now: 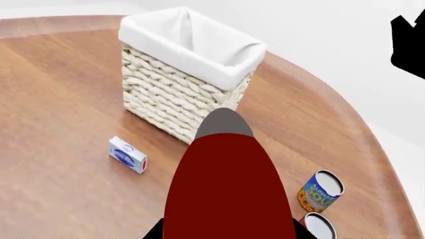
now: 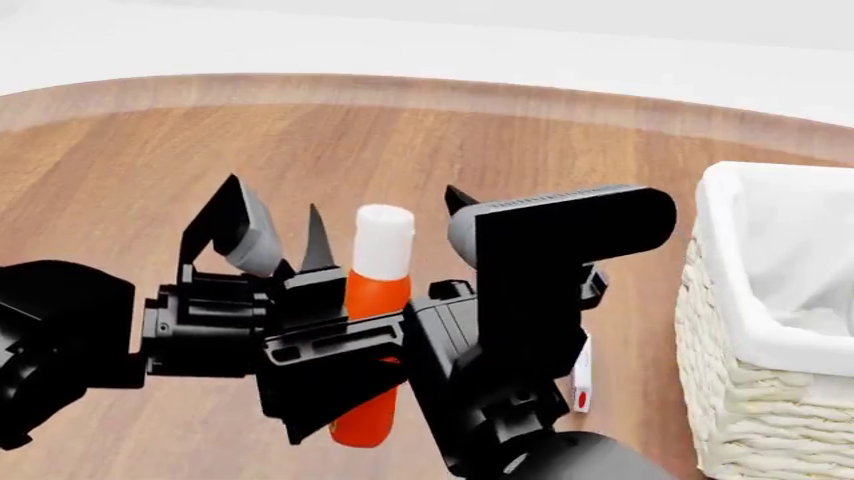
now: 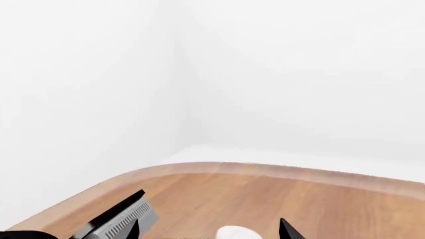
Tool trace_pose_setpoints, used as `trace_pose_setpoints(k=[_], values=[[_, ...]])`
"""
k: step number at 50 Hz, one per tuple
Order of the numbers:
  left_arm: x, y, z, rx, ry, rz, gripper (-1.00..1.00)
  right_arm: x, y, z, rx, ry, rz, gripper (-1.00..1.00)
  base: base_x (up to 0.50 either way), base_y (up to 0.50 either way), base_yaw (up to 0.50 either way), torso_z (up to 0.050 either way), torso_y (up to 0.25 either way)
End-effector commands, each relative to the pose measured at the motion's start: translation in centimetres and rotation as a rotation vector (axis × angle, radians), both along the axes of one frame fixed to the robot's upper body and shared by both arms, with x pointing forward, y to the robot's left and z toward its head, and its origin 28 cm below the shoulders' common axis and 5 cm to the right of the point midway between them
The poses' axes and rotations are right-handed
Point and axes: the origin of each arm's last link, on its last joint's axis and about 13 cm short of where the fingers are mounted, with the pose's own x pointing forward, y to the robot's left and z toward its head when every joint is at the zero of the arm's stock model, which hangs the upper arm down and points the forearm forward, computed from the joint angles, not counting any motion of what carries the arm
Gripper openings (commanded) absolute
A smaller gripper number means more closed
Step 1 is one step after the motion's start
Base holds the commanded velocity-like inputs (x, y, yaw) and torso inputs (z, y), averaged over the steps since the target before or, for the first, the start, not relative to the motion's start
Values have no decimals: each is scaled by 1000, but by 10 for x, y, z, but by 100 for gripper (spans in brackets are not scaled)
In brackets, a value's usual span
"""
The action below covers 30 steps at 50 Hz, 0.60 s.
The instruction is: Pick up the ketchup, and put it in the basket.
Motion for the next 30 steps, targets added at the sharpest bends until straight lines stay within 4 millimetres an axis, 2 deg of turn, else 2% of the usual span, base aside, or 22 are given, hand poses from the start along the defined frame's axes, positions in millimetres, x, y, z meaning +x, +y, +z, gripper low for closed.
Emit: trace_pose_setpoints(k=[1, 30], values=[[2, -6, 1, -18, -30, -21, -100, 18, -3, -6, 89, 24, 14, 100, 0, 0, 0, 0, 0], [2, -5, 3, -21, -33, -24, -100, 38, 0, -36, 74, 130, 33, 100, 0, 0, 0, 0, 0]])
